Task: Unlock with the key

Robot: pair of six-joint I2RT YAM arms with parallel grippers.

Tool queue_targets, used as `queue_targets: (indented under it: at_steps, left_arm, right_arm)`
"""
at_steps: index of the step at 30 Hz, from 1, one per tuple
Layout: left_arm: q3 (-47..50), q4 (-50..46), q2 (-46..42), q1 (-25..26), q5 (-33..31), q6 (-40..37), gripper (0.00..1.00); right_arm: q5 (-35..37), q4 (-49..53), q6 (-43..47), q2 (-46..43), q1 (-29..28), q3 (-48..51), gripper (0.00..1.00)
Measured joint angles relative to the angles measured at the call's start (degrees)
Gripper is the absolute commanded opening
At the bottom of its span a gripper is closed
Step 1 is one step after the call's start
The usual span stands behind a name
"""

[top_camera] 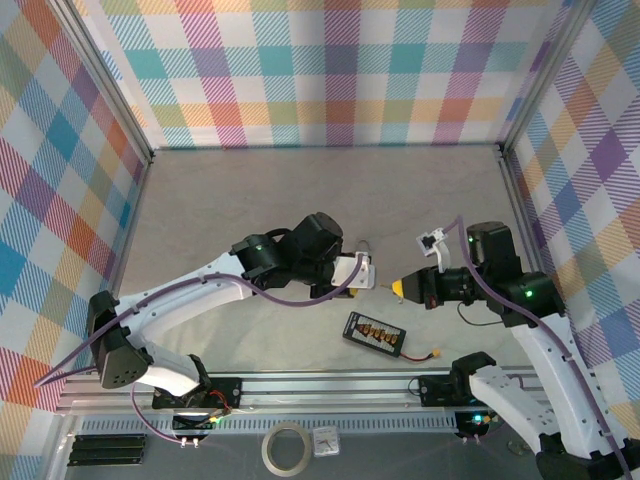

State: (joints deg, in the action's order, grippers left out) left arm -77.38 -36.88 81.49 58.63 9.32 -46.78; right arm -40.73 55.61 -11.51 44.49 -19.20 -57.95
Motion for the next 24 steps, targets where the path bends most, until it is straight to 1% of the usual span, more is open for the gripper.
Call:
queue_targets:
  at_steps: [11,19,24]
  left_arm:
    - [-0.04,-0.02,-0.35,2.82,-1.92,-0.66,0.00]
    - [-0.04,-0.04,-0.35,3.80,-2.97,-0.68,0.00]
    - [-0.04,-0.02,-0.35,4.42,-3.21,-0.70,0.00]
  right_arm:
    - [-4.33,-2.93,-1.31,-0.46,0.00,2.67,0.00]
    - [-5.27,-5.66,-3.28,-0.57,0.00,5.79,0.00]
    - [-5.46,-6.78,-4.33,-0.57,0.00,5.90,0.00]
